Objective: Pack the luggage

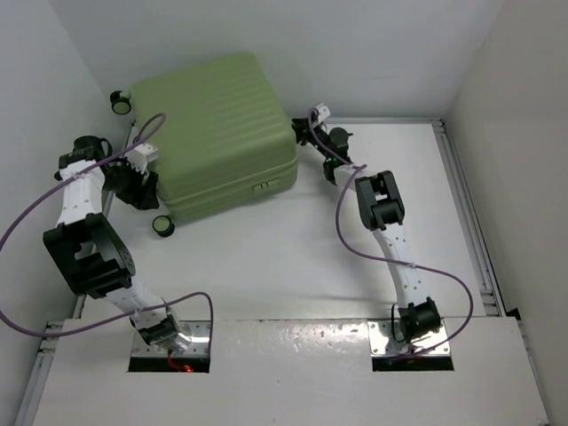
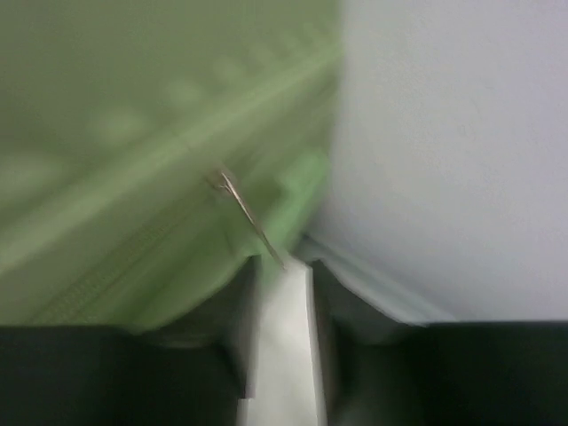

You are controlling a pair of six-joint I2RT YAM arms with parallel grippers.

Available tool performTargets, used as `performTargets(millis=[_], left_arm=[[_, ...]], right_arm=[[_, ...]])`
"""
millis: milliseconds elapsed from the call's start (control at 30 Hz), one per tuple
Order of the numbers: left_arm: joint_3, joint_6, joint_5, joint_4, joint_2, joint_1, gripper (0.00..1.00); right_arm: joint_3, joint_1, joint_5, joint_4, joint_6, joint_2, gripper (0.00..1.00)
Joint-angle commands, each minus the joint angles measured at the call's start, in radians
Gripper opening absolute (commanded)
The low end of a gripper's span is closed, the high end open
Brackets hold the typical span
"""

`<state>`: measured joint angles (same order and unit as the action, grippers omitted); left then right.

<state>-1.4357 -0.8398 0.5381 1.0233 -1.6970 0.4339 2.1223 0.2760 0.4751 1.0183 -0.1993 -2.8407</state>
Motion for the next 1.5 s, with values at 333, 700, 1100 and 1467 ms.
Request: performTargets(millis=[333,700,1100,1467], left_arm=[[0.196,0.679,-0.017,-0.842,0.341,-0.083,1.00],[0.216,1.030,-0.157,-0.876,0.612,-0.055,1.00],[0.003,1.240,-0.477,-0.747,0.260,-0.004,0.34],[-0.110,1.249,-0.325,-0.847,-0.140,-0.041,0.35]], right_arm=[[-0.600,-0.058,-0.069,0.091,-0.126,0.402,0.71],[-0.625,-0.095,-0.170,-0.061,-0.207,0.469,0.27],[-0.095,-0.104,0.077,-0.441,-0.499,0.208,0.23],[-0.151,-0.023,0.166,-0.413,-0.480,0.202,0.34]])
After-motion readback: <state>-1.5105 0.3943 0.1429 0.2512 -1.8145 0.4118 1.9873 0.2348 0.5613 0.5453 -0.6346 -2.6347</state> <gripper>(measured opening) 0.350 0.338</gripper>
